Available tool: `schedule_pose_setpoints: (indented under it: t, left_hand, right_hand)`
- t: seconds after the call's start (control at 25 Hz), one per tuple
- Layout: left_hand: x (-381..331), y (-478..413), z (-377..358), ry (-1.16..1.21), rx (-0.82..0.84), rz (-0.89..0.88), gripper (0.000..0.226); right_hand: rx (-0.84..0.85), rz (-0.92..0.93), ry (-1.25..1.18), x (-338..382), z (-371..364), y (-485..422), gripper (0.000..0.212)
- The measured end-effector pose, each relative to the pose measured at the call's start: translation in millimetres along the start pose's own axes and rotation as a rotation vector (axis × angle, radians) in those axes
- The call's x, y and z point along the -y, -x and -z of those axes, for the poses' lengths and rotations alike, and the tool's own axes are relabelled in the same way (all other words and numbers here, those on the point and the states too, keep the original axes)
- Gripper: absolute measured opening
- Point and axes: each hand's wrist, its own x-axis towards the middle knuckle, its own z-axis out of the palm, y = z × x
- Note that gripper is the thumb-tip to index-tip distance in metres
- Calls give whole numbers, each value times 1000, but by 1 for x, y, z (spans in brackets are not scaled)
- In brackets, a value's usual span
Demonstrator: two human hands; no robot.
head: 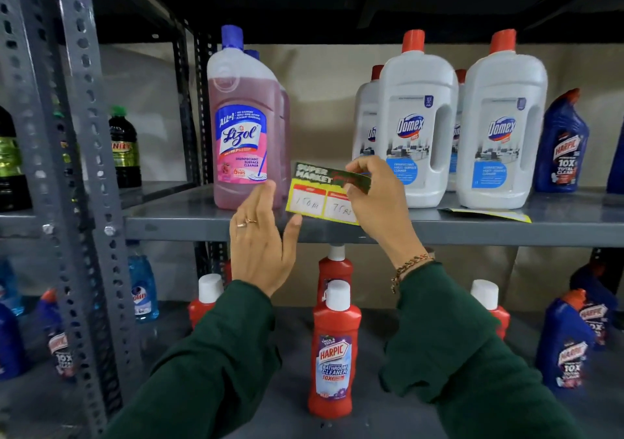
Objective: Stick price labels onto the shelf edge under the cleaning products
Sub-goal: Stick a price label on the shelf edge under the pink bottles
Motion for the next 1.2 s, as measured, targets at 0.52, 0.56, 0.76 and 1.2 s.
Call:
schedule_pose_setpoints:
  t: [0.52, 0.56, 0.76, 1.2]
  left_hand:
    - [51, -16, 67, 167, 362, -18, 27]
    - [57, -13, 69, 146, 377, -18, 26]
    - [77, -7, 71, 86, 372, -102, 37]
    - [79, -8, 68, 162, 274, -104, 31]
  right_hand:
    - [44, 283, 100, 18, -52, 52, 5]
    - [44, 273, 122, 16, -58, 55, 5]
    - [-55, 250, 197, 16, -79, 61, 4]
    - [-70, 143, 189, 20, -84, 62, 10]
